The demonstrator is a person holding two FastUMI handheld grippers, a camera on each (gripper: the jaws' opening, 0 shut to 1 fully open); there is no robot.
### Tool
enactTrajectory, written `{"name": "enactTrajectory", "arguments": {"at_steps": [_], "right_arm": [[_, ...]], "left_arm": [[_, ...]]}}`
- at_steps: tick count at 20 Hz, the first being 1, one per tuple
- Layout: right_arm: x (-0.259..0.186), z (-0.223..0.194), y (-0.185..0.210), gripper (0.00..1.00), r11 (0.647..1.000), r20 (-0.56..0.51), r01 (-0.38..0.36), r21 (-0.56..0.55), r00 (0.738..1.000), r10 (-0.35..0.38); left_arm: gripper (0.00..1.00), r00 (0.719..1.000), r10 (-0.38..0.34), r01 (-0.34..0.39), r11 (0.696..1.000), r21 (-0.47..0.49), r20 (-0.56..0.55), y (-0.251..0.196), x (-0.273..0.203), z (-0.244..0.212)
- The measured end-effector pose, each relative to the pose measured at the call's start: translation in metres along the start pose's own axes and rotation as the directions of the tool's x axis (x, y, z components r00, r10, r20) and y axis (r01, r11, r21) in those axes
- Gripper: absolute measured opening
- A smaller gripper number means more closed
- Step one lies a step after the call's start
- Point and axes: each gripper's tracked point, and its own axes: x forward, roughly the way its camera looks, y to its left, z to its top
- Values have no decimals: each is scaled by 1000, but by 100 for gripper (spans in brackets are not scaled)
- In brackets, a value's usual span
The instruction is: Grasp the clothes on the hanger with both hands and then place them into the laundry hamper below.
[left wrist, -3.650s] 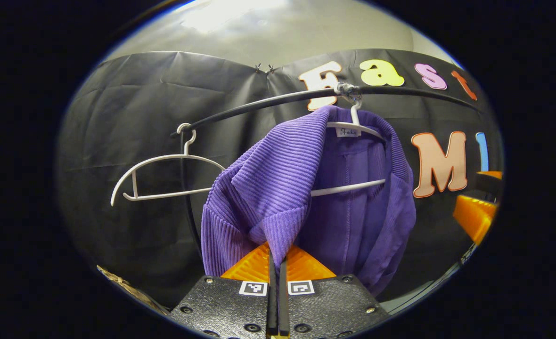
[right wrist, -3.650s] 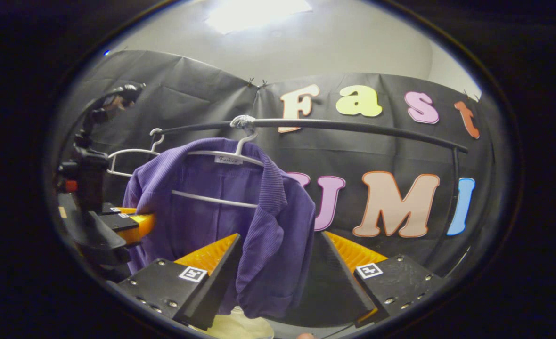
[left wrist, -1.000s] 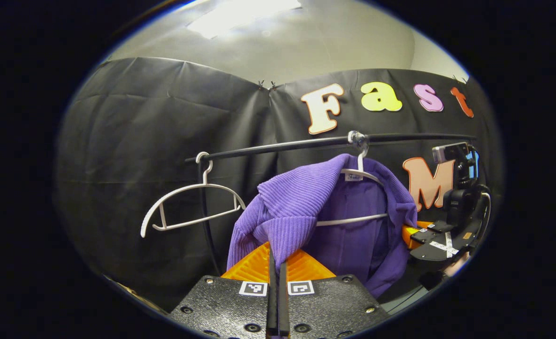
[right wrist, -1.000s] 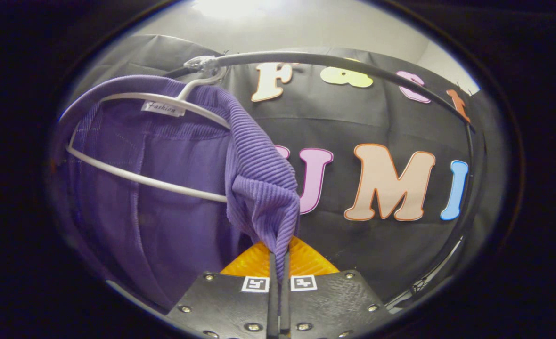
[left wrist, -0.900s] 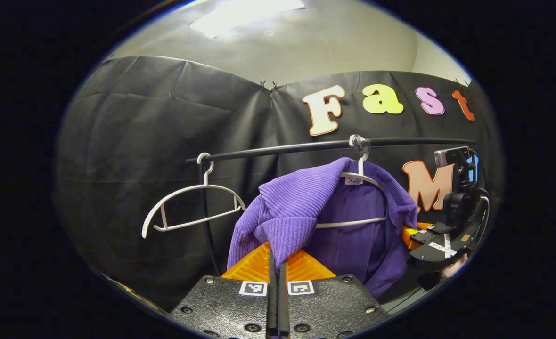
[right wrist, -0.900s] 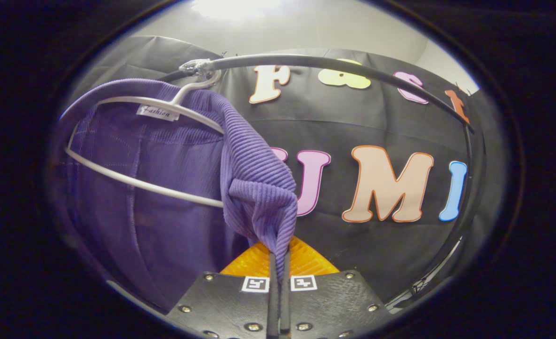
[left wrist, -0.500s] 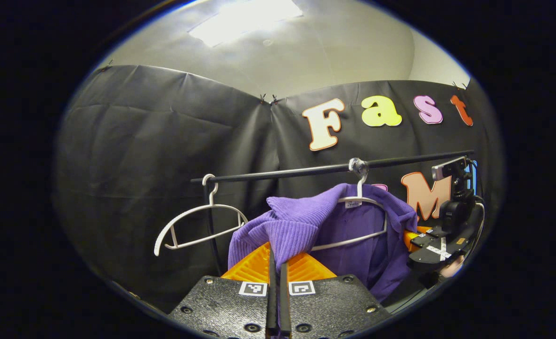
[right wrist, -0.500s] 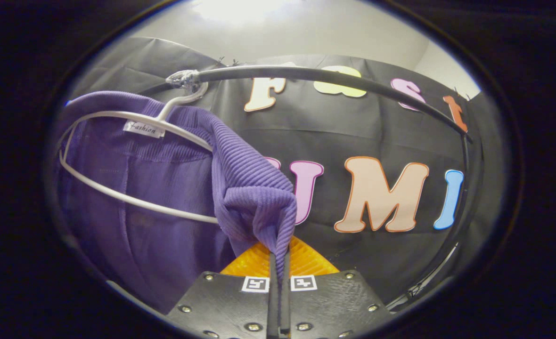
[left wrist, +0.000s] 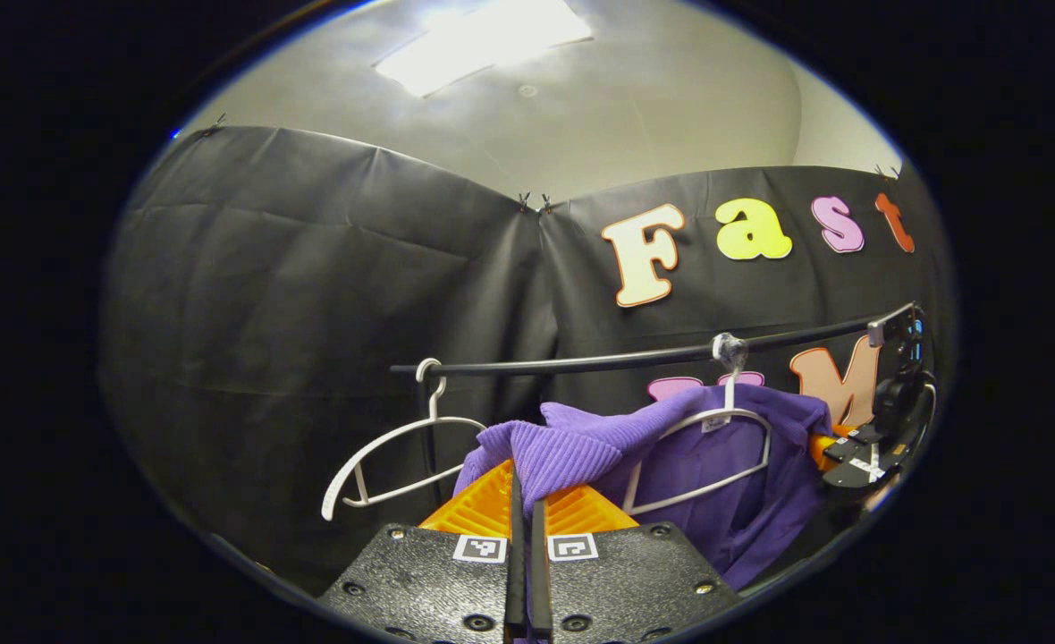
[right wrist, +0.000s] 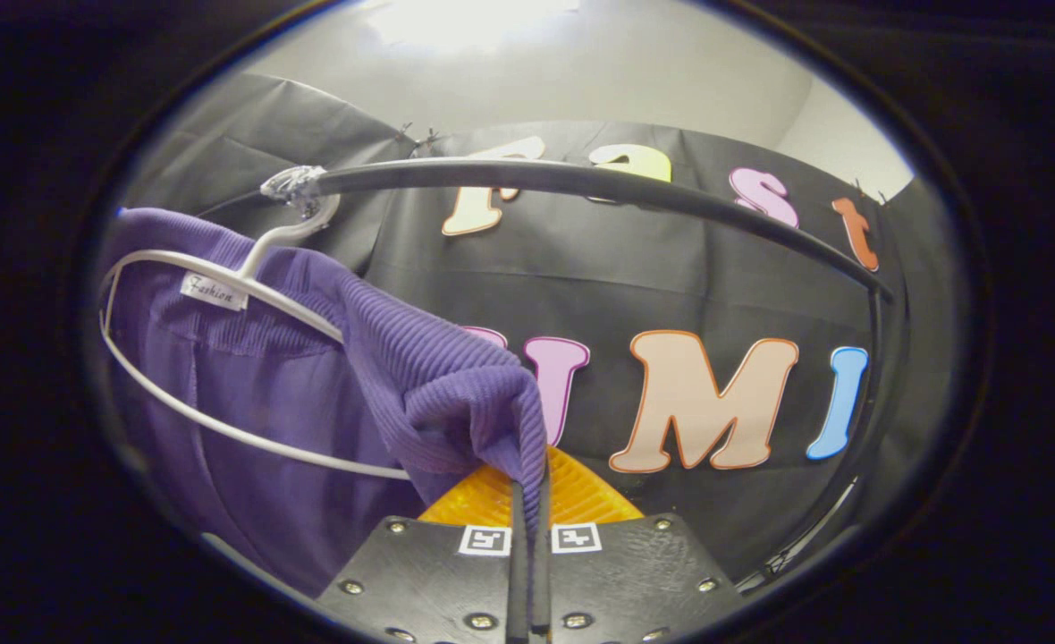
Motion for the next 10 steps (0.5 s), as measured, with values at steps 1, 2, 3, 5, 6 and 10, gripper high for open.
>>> {"name": "enactTrajectory", "arguments": {"at_steps": [1, 2, 3, 5, 6, 10], "right_arm": [[2, 1, -2, 2, 1000, 2, 4, 1, 1000, -4], [3, 3, -4, 2, 1000, 5, 5, 4, 1000, -5], [5, 4, -5, 2, 1000, 8, 8, 3, 1000, -8], [8, 9, -8, 2, 1000, 21, 12, -13, 1000, -12], [10, 11, -8, 0, 1000, 28, 13, -21, 1000, -12], [21, 19, -10, 0, 999, 45, 19, -42, 999, -17]], "left_arm": [[3, 1000, 7, -7, 1000, 5, 7, 5, 3, 2], [4, 1000, 13, -14, 1000, 10, 13, 9, 5, 4], [4, 1000, 19, -19, 1000, 12, 17, 14, 8, 5], [3, 999, 25, -25, 1000, 11, 23, 20, 12, 5], [3, 999, 26, -26, 1000, 13, 23, 23, 14, 3], [2, 1000, 24, -25, 999, 28, 11, 31, 24, -8]]}}
